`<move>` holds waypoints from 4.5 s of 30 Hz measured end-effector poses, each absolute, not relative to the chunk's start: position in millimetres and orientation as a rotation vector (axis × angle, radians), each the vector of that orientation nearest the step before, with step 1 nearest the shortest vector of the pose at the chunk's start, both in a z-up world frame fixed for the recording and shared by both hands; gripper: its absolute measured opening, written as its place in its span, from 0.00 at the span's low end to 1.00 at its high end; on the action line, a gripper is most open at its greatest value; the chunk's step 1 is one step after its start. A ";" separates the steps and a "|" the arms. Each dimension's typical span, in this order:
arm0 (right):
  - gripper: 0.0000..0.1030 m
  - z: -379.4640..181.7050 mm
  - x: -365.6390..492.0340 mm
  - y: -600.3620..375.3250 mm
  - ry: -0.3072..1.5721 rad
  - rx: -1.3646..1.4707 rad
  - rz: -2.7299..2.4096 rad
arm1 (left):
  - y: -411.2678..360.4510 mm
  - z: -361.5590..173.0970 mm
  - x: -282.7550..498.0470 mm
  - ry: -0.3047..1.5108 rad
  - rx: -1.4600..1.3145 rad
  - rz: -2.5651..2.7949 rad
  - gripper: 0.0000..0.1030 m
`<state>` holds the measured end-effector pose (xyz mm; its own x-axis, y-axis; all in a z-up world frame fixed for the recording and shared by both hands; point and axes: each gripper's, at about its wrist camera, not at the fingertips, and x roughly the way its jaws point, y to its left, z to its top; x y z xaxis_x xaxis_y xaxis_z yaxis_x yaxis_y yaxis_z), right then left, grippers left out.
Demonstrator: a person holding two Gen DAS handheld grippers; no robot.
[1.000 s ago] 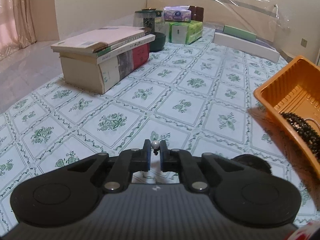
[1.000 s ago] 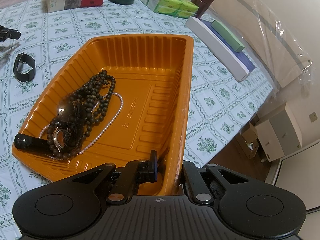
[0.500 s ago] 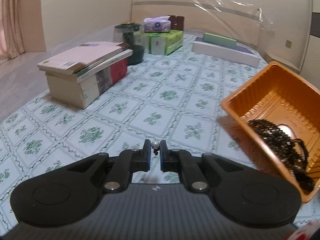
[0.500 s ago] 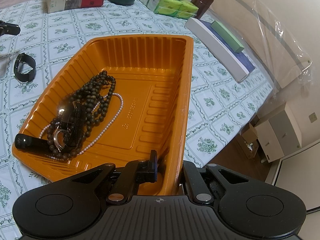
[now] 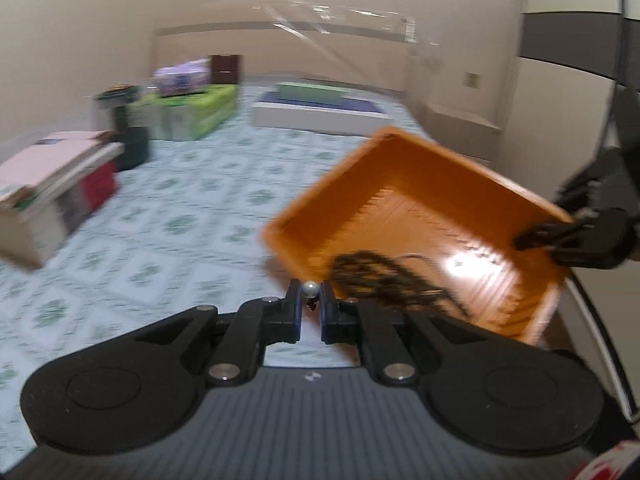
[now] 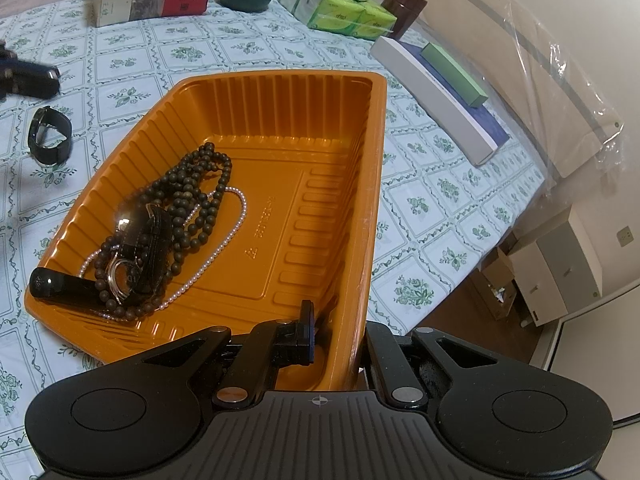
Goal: Organize jewelry
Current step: 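Carry the second pearl earring into the tray and open the left tool, then move the left tool to the black wristwatch and grasp its case, then lift the black wristwatch with the left tool toward the tray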
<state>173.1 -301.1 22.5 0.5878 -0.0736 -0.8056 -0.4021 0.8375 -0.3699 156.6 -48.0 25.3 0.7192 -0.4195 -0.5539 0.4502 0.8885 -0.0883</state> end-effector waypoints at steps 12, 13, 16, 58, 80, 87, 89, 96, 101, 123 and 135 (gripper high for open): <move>0.06 25.6 174.5 -300.8 0.932 -0.562 0.206 | -123.2 13.4 140.1 0.605 0.116 -0.628 0.07; 0.06 25.6 174.4 -301.0 0.931 -0.562 0.206 | -125.3 12.9 139.2 0.605 0.121 -0.631 0.07; 0.06 25.3 174.2 -301.2 0.931 -0.561 0.207 | -130.4 11.1 139.3 0.609 0.127 -0.637 0.07; 0.06 20.9 174.9 -301.9 0.930 -0.554 0.206 | 15.6 -38.9 144.0 0.647 0.148 -0.336 0.80; 0.06 21.6 174.4 -302.0 0.943 -0.558 0.203 | 23.9 -68.1 176.1 0.625 0.164 -0.510 0.46; 0.06 21.1 174.1 -302.3 0.942 -0.557 0.203 | 20.1 -62.6 167.7 0.638 0.154 -0.501 0.40; 0.06 20.9 174.2 -302.7 0.941 -0.555 0.202 | 16.4 -60.5 163.4 0.645 0.172 -0.500 0.40; 0.06 20.6 174.1 -303.0 0.941 -0.556 0.202 | 4.7 -50.3 153.5 0.673 0.220 -0.443 0.39; 0.06 20.5 174.1 -303.1 0.942 -0.555 0.202 | -1.5 -39.0 152.2 0.704 0.244 -0.414 0.39; 0.06 20.6 174.5 -304.1 0.939 -0.550 0.204 | -20.1 -8.4 150.7 0.725 0.270 -0.413 0.37; 0.06 20.5 174.5 -304.3 0.939 -0.549 0.204 | -36.0 10.4 148.2 0.688 0.271 -0.447 0.37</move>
<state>174.5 -304.3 20.5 0.5839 -0.0672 -0.8090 -0.3973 0.8454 -0.3570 148.2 -36.0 10.4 0.6838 -0.3061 -0.6624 0.4814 0.8714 0.0942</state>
